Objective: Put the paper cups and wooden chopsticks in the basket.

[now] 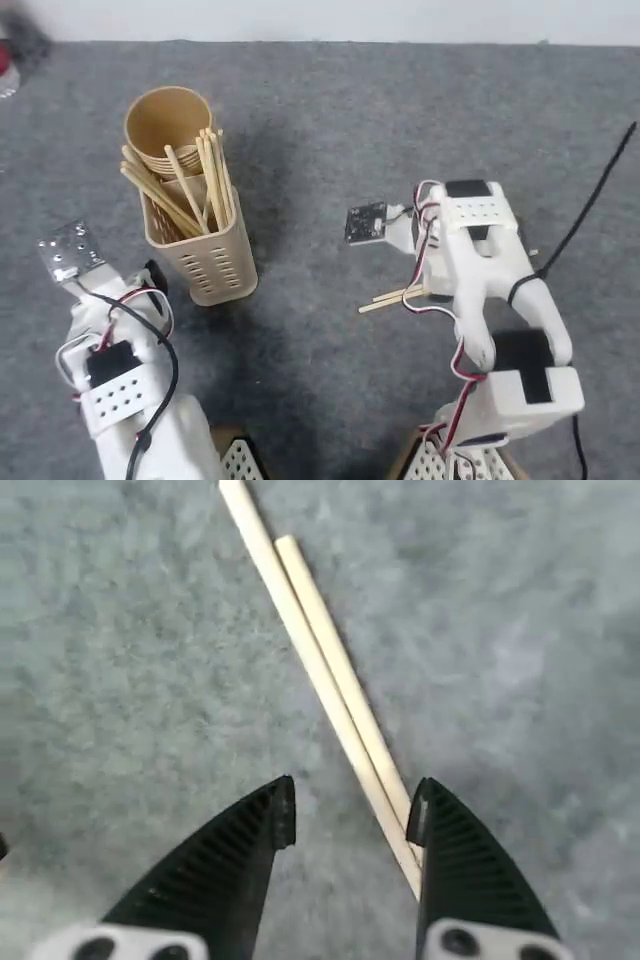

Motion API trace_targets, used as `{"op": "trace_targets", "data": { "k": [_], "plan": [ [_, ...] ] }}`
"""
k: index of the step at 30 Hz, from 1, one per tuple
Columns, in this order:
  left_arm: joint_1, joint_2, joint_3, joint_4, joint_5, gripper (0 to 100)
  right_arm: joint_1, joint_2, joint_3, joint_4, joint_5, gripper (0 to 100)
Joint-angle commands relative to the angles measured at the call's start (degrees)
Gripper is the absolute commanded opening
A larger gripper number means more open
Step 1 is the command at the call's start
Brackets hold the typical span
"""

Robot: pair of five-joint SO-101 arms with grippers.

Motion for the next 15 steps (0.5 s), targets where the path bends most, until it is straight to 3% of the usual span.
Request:
{"op": "trace_targets", "data": {
  "k": [1,15],
  "plan": [
    [0.44,-0.44,-0.22,-1.23,-0.44,21,1.63,0.48,0.53,-5.67,1.05,18.7],
    [0.44,-0.44,-0.22,-1.23,-0.44,21,4.26,6.64,0.44,-8.66,1.41,18.6]
  ]
}}
